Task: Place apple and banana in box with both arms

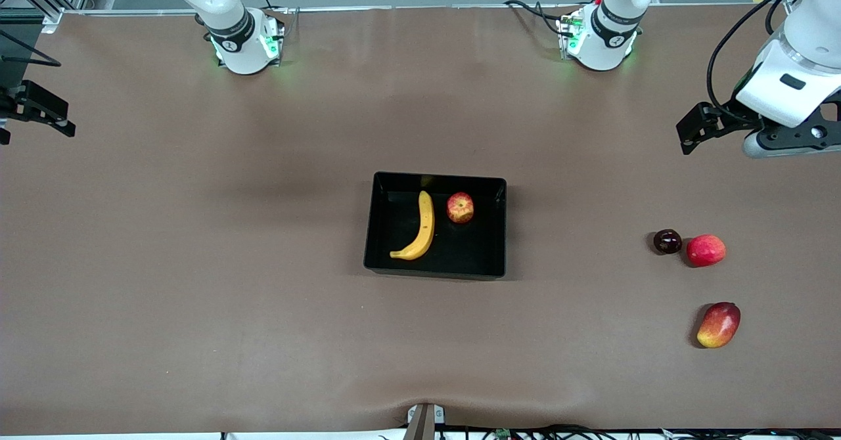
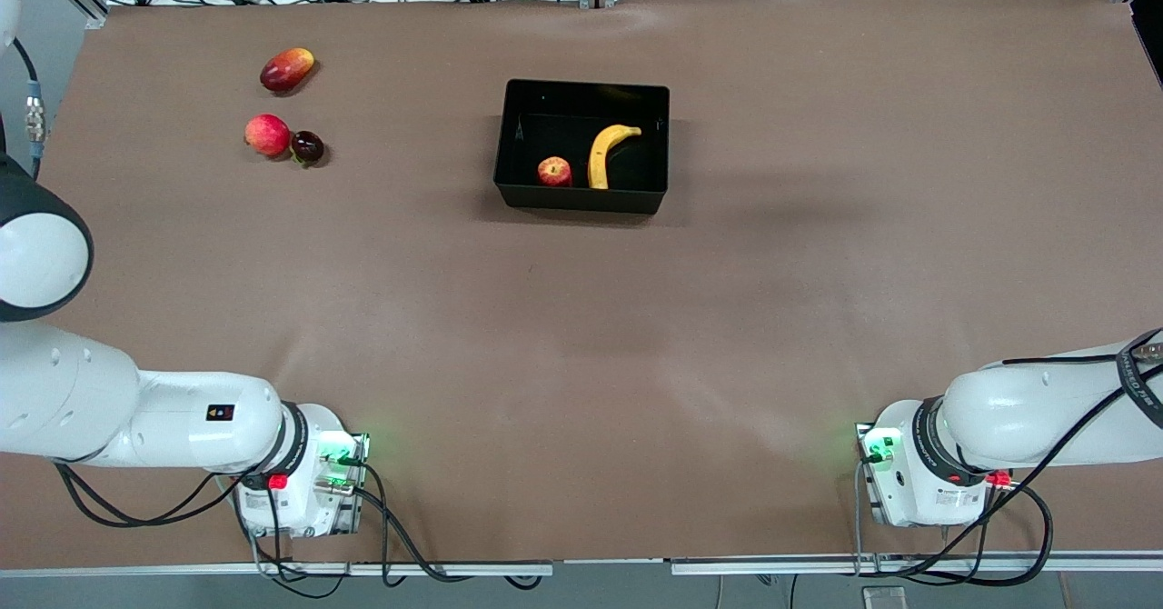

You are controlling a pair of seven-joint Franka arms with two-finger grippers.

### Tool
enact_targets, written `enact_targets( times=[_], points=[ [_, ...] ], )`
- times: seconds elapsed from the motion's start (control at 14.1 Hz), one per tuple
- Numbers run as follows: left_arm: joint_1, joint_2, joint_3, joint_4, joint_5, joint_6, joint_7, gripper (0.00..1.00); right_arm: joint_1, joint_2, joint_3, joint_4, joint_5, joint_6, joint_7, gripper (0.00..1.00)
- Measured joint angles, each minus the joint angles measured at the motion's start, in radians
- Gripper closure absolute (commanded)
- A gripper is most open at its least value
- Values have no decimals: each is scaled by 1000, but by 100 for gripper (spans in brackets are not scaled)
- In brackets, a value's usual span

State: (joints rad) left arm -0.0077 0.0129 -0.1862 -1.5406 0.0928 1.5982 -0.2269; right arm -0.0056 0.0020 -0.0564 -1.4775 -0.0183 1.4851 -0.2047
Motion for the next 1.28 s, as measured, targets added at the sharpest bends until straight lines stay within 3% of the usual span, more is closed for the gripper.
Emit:
enact_targets(
  times=[1.28],
  points=[
    [-1, -1, -2, -2, -19, -32, 0, 0, -3, 0, -5, 0, 0, 11, 0, 0]
  ],
)
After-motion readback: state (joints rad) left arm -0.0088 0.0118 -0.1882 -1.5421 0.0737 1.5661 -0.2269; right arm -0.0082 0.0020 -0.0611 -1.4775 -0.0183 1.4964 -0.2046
